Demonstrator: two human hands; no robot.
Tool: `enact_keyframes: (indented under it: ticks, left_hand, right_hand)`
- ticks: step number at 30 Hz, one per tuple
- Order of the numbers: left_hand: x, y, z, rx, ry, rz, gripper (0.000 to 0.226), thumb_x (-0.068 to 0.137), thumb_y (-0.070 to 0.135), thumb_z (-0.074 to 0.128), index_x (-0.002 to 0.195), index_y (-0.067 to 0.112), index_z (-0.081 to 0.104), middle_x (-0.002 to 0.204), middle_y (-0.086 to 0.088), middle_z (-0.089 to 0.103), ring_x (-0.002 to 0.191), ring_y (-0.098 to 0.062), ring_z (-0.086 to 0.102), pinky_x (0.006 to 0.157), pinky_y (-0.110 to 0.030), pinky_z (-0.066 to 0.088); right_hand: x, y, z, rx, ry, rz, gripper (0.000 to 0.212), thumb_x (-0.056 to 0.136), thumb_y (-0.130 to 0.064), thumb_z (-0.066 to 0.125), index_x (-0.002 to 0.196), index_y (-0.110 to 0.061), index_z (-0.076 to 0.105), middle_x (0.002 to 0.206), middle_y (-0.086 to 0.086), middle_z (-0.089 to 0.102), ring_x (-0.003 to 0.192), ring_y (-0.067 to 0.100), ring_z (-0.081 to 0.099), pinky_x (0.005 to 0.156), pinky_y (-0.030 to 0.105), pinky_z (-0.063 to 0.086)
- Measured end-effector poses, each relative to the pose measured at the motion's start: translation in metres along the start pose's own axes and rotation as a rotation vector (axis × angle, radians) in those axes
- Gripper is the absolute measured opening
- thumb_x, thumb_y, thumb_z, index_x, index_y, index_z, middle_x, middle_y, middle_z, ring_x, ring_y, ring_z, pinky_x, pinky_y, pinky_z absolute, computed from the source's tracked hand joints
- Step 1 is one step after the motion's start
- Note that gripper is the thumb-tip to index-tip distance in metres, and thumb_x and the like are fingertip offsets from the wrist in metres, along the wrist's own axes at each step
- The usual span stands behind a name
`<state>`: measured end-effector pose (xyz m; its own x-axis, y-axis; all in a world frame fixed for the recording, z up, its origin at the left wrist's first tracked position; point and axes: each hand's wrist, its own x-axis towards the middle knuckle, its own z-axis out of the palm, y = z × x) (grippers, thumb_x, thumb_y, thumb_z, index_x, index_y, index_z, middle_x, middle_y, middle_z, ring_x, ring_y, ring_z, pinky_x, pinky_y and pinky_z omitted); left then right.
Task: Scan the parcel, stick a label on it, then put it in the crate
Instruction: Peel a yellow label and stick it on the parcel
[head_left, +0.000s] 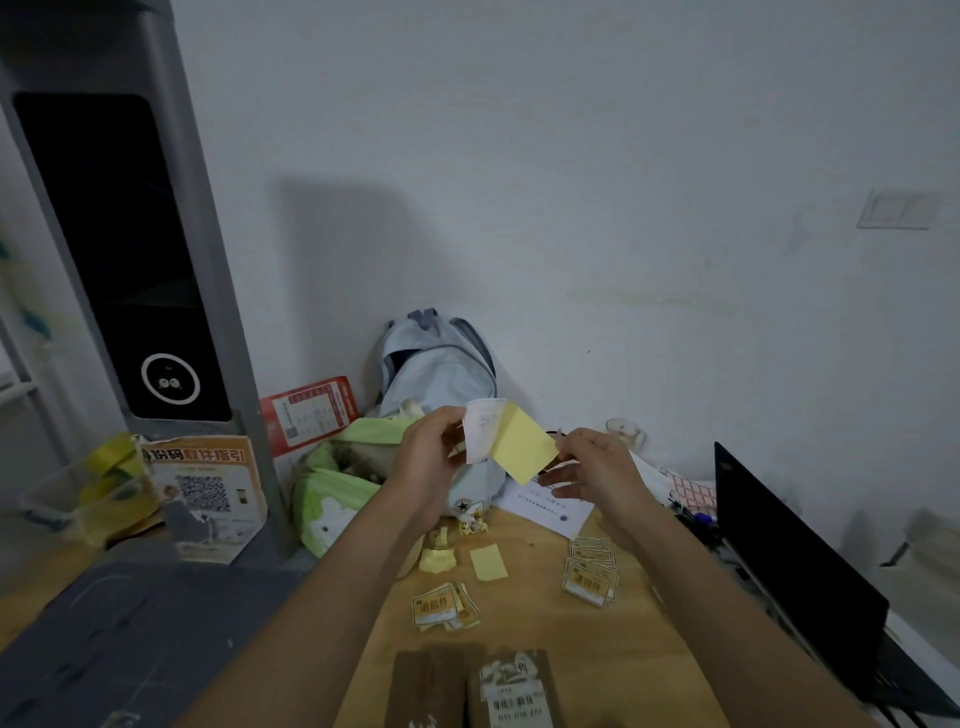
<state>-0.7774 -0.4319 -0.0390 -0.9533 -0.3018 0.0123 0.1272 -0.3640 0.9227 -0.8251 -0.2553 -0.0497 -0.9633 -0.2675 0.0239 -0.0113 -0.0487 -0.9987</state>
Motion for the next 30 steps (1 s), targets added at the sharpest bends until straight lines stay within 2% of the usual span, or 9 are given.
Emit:
enact_keyframes:
  ticks: [4, 7, 10, 14, 17, 21, 26, 28, 30]
  left_hand:
    - [-0.002, 0.0, 0.003, -0.088, -0.143, -0.09, 0.044, 0.095, 0.028, 0.041, 0.123, -0.001, 0.058, 0.115, -0.018, 0.056, 0.09, -0.026, 0.053, 0.077, -0.034, 0.041]
    - [-0.003, -0.006, 0.004, -0.039, -0.251, -0.182, 0.038, 0.091, 0.031, 0.048, 0.115, 0.005, 0.061, 0.109, -0.016, 0.053, 0.095, -0.028, 0.049, 0.08, -0.037, 0.046]
    - [0.0, -0.014, 0.007, 0.047, -0.211, -0.176, 0.028, 0.093, 0.027, 0.052, 0.107, 0.008, 0.067, 0.097, -0.01, 0.061, 0.09, -0.024, 0.058, 0.086, -0.038, 0.05]
    - [0.003, -0.02, 0.012, 0.124, -0.095, -0.096, 0.012, 0.087, 0.021, 0.064, 0.09, 0.013, 0.073, 0.091, -0.013, 0.067, 0.084, -0.025, 0.062, 0.073, -0.034, 0.052]
    - [0.003, -0.024, 0.014, 0.137, -0.097, -0.051, 0.011, 0.085, 0.023, 0.067, 0.078, 0.021, 0.075, 0.092, -0.013, 0.07, 0.085, -0.024, 0.066, 0.07, -0.032, 0.053]
    - [0.003, -0.028, 0.016, 0.219, -0.103, -0.007, 0.018, 0.089, 0.031, 0.063, 0.089, 0.018, 0.074, 0.099, -0.01, 0.072, 0.089, -0.02, 0.067, 0.078, -0.036, 0.055]
    - [0.0, -0.031, 0.014, 0.255, -0.094, -0.039, 0.034, 0.099, 0.033, 0.043, 0.091, 0.023, 0.075, 0.101, -0.01, 0.075, 0.082, -0.019, 0.07, 0.067, -0.026, 0.058]
    - [0.003, -0.029, 0.011, 0.182, -0.118, -0.077, 0.024, 0.095, 0.015, 0.049, 0.108, 0.015, 0.069, 0.111, -0.02, 0.071, 0.086, -0.024, 0.069, 0.072, -0.031, 0.058]
    - [0.007, -0.03, 0.008, 0.172, -0.145, -0.069, 0.045, 0.083, -0.007, 0.053, 0.123, 0.014, 0.059, 0.114, -0.023, 0.068, 0.089, -0.025, 0.066, 0.076, -0.034, 0.057]
  right_hand:
    - [0.001, 0.001, -0.003, -0.018, -0.038, 0.002, 0.018, 0.091, -0.009, 0.052, 0.078, -0.005, 0.065, 0.064, 0.009, 0.068, 0.055, 0.022, 0.068, 0.05, 0.026, 0.051]
    - [0.003, 0.002, 0.0, -0.063, -0.042, -0.008, 0.02, 0.089, -0.009, 0.054, 0.071, -0.01, 0.063, 0.065, 0.008, 0.068, 0.054, 0.02, 0.068, 0.052, 0.028, 0.05]
    - [0.003, 0.006, 0.007, -0.194, 0.046, -0.127, 0.01, 0.085, -0.005, 0.06, 0.086, -0.015, 0.059, 0.077, 0.008, 0.068, 0.059, 0.018, 0.066, 0.051, 0.025, 0.052]
    - [-0.004, 0.01, 0.018, -0.385, 0.221, -0.46, 0.036, 0.08, -0.002, 0.059, 0.1, -0.033, 0.057, 0.099, -0.008, 0.061, 0.08, 0.006, 0.063, 0.063, 0.027, 0.054]
    - [-0.007, 0.005, 0.026, -0.482, 0.252, -0.529, 0.011, 0.084, -0.025, 0.058, 0.09, -0.026, 0.067, 0.099, -0.012, 0.061, 0.087, 0.003, 0.061, 0.069, 0.028, 0.052]
    - [-0.007, 0.001, 0.033, -0.604, 0.276, -0.435, 0.046, 0.076, -0.061, 0.051, 0.086, -0.02, 0.069, 0.094, -0.008, 0.061, 0.089, 0.01, 0.058, 0.075, 0.031, 0.05]
    - [-0.001, 0.004, 0.038, -0.682, 0.286, -0.434, 0.043, 0.074, -0.057, 0.063, 0.089, -0.018, 0.07, 0.093, -0.005, 0.059, 0.087, 0.012, 0.058, 0.071, 0.029, 0.05]
    - [0.004, 0.004, 0.039, -0.641, 0.273, -0.392, 0.027, 0.075, -0.041, 0.07, 0.089, -0.018, 0.066, 0.09, -0.004, 0.061, 0.084, 0.014, 0.06, 0.068, 0.027, 0.049]
    - [0.008, 0.004, 0.037, -0.525, 0.279, -0.326, 0.016, 0.075, -0.018, 0.07, 0.087, -0.02, 0.059, 0.085, -0.006, 0.061, 0.086, 0.018, 0.062, 0.067, 0.028, 0.049]
